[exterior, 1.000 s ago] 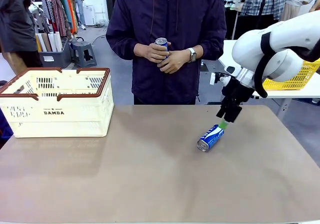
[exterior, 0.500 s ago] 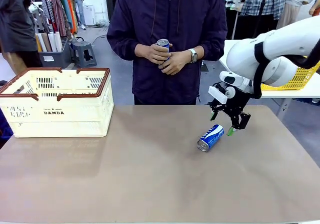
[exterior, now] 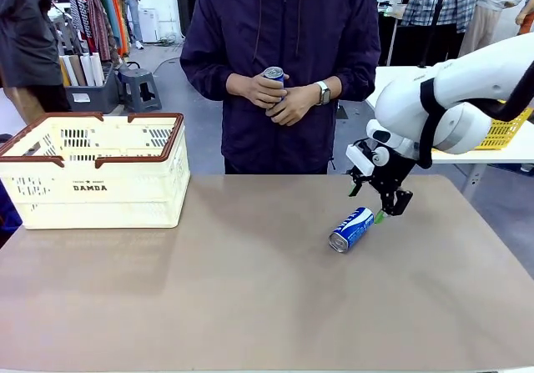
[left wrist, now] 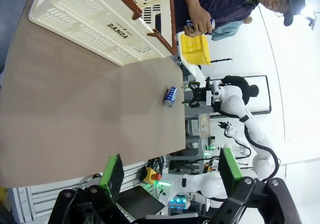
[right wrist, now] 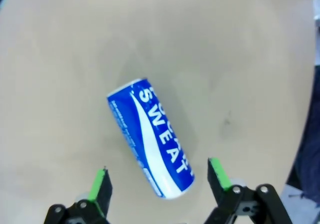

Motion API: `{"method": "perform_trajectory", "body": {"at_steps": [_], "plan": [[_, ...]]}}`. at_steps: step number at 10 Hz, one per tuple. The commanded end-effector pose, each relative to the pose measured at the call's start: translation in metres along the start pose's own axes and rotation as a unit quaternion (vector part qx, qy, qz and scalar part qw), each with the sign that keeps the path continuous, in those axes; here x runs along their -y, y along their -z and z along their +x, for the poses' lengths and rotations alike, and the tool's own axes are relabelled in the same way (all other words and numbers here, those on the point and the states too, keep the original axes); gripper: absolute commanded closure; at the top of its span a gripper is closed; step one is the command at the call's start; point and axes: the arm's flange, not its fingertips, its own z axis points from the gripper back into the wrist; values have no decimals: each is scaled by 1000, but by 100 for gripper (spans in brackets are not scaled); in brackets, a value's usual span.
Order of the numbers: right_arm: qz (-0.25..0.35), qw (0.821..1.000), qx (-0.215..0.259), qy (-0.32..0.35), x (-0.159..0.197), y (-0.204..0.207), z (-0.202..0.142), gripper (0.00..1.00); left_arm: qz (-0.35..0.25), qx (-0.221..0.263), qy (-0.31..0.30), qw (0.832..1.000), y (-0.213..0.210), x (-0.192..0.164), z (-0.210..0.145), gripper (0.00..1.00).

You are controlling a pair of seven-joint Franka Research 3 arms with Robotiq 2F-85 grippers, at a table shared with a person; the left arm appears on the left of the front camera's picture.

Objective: Place the drinks into the Shopping basket.
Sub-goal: Pick up one drink and place it into the Shopping basket.

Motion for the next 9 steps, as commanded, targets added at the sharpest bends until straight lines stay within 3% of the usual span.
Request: {"method": "perform_trajectory", "body": {"at_steps": [1,5,9], "plan": [[7,999,-25,-45,9,16,1,0,-9,4,8,1000,-1,1,0,0],[45,993,-31,-103,15,51,7,0,-9,4,8,1000,-1,1,0,0],[62,991,-39,-115,18,62,12,0,-9,4,8,1000,-1,1,0,0]]}}
